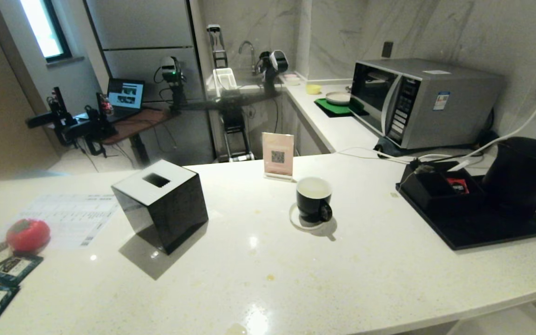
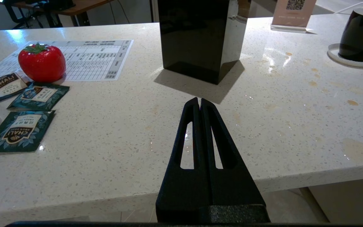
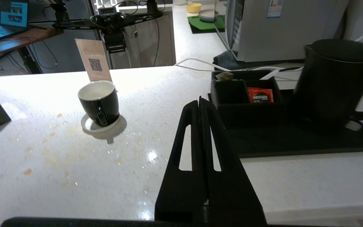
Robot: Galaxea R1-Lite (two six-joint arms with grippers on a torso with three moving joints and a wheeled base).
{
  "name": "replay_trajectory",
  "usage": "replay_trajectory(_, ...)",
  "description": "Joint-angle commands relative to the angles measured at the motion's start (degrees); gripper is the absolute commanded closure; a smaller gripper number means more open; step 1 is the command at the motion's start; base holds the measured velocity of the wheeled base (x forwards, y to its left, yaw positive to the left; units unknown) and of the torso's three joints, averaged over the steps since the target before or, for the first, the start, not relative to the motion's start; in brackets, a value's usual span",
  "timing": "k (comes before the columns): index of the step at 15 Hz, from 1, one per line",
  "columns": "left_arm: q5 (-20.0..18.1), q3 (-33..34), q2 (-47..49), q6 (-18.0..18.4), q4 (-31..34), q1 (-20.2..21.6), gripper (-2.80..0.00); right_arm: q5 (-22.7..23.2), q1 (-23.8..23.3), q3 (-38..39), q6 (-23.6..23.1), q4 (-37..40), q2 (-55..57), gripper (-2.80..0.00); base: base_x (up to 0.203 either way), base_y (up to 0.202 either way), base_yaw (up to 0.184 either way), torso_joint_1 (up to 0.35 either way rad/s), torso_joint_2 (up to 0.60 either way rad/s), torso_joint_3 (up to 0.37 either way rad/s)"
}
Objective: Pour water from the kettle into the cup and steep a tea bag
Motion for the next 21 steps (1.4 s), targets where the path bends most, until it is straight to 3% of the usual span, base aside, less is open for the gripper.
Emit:
replay_trajectory(1,0.04,0.00,0.08,-0.02,-0.02,0.00,0.00,-0.12,0.22,-1.18,2.05,-4.93,10.70,0.00,0.000,0.000,0.000,0.000,0.00,0.000)
replay_trajectory(5,0.04,0.00,0.08,-0.02,-0.02,0.00,0.00,-0.38,-0.61,-3.56,6.34,-12.43,21.84,0.00,0.000,0.000,0.000,0.000,0.00,0.000)
replay_trajectory(11,0.04,0.00,0.08,-0.02,-0.02,0.00,0.00,-0.32,-4.90,-8.64,6.52,-22.31,40.73,0.00,0.000,0.000,0.000,0.000,0.00,0.000)
replay_trajectory(21,0.04,0.00,0.08,-0.02,-0.02,0.00,0.00,-0.15,-10.35,-33.33,6.43,-23.75,71.46,0.00,0.000,0.000,0.000,0.000,0.00,0.000)
